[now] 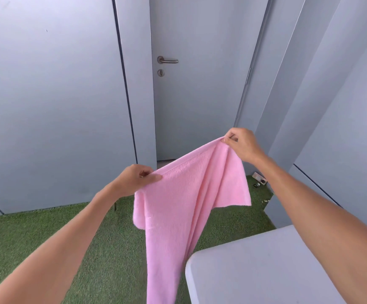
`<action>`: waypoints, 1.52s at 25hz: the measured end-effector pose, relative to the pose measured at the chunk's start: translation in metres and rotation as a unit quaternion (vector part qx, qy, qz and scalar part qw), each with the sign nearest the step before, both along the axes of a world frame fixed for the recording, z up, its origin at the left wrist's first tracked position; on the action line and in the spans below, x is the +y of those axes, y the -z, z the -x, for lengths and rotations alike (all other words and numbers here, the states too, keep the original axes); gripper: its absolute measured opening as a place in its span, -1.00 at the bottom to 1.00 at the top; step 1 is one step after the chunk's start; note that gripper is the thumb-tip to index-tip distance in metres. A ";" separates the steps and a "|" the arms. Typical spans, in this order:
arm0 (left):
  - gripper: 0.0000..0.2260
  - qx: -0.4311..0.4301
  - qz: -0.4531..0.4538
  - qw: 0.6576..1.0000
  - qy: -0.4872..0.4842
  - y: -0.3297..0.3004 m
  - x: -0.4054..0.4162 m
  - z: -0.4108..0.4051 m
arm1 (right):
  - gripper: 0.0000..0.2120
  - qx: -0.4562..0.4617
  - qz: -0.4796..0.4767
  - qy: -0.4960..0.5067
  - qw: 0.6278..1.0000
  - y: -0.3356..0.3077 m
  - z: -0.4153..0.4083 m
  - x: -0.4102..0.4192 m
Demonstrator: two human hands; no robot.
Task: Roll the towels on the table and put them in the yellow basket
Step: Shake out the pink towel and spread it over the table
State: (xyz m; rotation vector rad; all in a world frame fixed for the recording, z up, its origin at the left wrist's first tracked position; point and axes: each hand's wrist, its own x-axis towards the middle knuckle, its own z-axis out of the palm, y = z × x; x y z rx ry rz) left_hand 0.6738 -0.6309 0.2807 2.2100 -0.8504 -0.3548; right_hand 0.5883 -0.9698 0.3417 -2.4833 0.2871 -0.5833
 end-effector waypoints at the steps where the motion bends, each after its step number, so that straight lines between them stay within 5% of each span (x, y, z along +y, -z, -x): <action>1: -0.62 -0.024 -0.014 0.999 -0.017 0.000 0.007 -0.008 | -0.89 -0.017 -0.022 0.030 0.999 0.002 0.000 -0.007; 5: -0.80 -0.082 0.000 0.991 -0.107 -0.009 0.021 -0.027 | -0.88 -0.090 -0.069 0.121 0.986 0.006 0.008 -0.019; 8: -0.83 -0.132 0.046 0.985 -0.097 -0.018 -0.003 -0.018 | -0.90 0.000 -0.070 -0.028 0.997 0.011 0.018 0.015; 12: -0.82 -0.167 0.069 0.983 0.029 -0.041 -0.047 0.000 | -0.55 0.124 -0.117 -0.192 0.966 0.015 0.017 0.073; 15: -0.81 -0.154 0.110 0.978 0.084 -0.057 -0.055 0.008 | -0.77 0.132 -0.131 -0.236 0.954 0.010 0.009 0.093; 21: -0.74 -0.113 0.034 0.991 0.059 -0.040 0.000 -0.013 | -0.80 0.073 -0.103 -0.157 0.980 -0.004 0.012 0.091; 26: -0.73 -0.104 0.083 0.991 0.005 -0.037 0.015 -0.008 | -0.84 0.117 -0.095 -0.156 0.976 -0.001 0.016 0.104; 29: -0.90 -0.117 0.071 0.990 -0.021 -0.034 0.008 -0.001 | -0.73 0.141 -0.100 -0.177 0.969 -0.004 0.022 0.115; 33: -0.62 -0.073 0.060 0.993 0.066 -0.028 -0.008 0.021 | -0.68 0.167 -0.100 -0.228 0.954 -0.010 0.032 0.139; 38: -0.94 0.001 0.118 0.989 0.091 -0.027 -0.017 0.023 | -0.66 0.177 -0.185 -0.195 0.947 -0.011 0.049 0.137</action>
